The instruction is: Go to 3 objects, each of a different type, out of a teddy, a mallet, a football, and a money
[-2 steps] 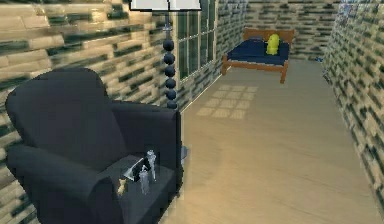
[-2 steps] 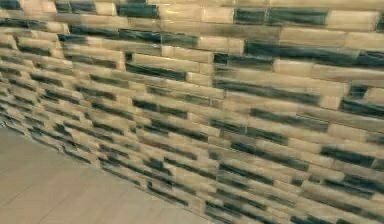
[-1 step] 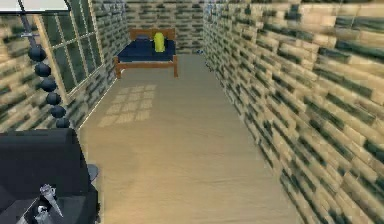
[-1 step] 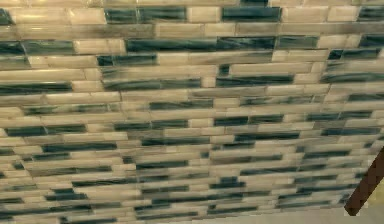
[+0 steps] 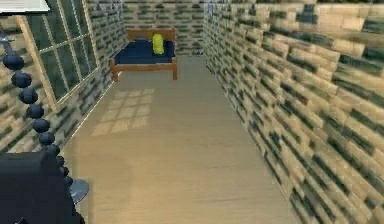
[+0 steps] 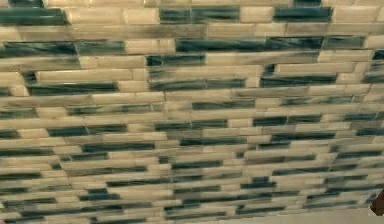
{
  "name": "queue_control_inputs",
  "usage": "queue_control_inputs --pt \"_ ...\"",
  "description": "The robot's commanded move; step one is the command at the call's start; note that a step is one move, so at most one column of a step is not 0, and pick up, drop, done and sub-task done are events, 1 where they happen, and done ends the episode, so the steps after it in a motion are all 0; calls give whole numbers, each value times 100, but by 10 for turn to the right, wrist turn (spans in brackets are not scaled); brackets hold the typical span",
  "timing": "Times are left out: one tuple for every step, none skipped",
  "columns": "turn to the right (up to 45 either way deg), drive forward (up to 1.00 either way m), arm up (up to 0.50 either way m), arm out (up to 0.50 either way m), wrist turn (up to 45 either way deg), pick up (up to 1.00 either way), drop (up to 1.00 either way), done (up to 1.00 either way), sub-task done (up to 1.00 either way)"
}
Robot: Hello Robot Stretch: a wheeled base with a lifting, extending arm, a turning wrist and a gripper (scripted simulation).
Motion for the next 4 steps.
queue_control_inputs --pt "0 100 0 0 0 0 0 0 0" --pt "0 100 0 0 0 0 0 0 0" --pt "0 100 0 0 0 0 0 0 0" --pt "0 100 0 0 0 0 0 0 0"
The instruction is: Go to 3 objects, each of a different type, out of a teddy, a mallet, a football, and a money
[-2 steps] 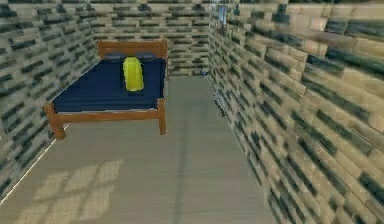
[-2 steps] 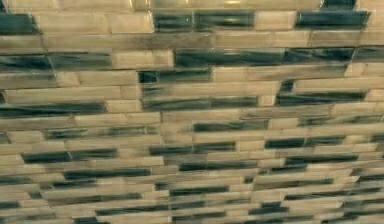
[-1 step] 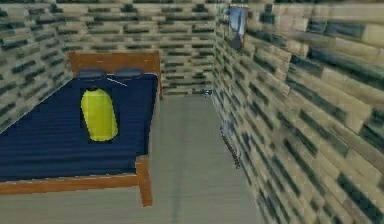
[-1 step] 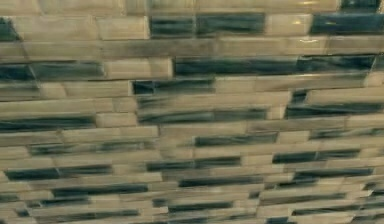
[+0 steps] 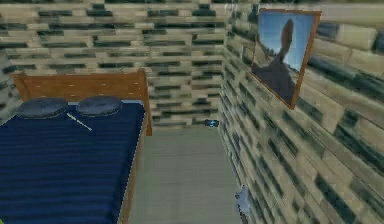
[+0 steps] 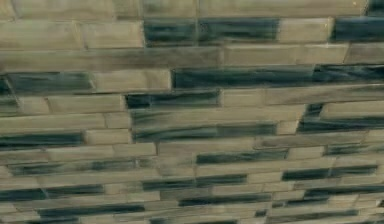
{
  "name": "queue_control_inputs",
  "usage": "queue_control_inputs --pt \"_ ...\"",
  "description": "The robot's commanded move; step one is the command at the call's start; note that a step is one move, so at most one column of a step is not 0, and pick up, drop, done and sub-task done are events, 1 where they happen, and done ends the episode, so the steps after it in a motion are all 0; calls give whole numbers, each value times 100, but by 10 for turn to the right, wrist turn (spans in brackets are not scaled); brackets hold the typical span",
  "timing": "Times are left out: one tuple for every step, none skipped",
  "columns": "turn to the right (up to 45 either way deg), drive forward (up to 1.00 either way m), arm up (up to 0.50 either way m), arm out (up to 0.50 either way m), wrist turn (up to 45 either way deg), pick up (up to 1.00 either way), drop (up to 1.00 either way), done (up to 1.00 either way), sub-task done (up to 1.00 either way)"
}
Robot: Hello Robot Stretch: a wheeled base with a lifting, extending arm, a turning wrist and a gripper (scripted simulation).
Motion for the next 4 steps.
queue_control_inputs --pt "-420 0 0 0 0 0 0 0 0" --pt "0 5 0 0 0 0 0 0 0" --pt "390 0 0 0 0 0 0 0 0" --pt "0 100 0 0 0 0 0 0 0"
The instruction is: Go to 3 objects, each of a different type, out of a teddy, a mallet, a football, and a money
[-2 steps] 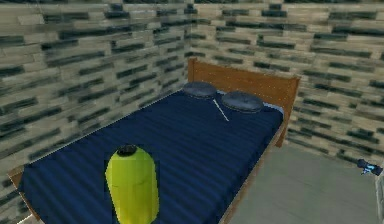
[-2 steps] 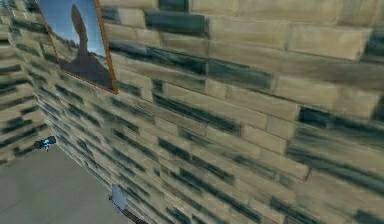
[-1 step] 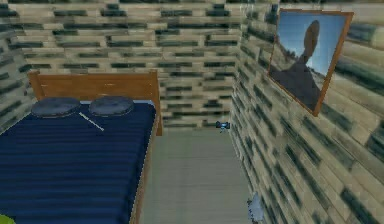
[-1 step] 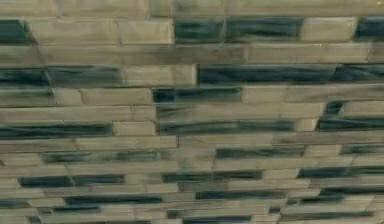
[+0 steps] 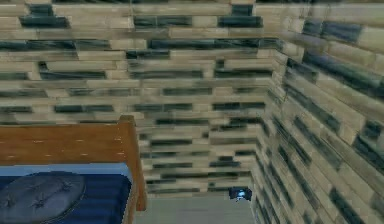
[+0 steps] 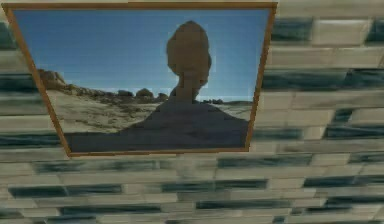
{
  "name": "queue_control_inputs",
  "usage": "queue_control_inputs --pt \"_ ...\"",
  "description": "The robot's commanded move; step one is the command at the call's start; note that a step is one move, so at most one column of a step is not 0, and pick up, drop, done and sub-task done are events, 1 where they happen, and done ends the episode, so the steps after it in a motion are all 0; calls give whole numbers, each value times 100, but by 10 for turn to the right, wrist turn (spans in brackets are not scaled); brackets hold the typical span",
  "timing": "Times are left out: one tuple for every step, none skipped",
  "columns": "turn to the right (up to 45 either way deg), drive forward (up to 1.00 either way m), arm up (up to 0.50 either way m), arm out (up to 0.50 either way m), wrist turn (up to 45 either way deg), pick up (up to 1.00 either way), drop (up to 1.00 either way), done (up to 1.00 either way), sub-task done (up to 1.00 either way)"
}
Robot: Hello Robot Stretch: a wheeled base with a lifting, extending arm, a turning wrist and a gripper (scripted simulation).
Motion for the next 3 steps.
queue_control_inputs --pt "120 0 0 0 0 0 0 0 0" --pt "0 20 0 0 0 0 0 0 0" --pt "0 0 0 0 0 0 0 100 0"
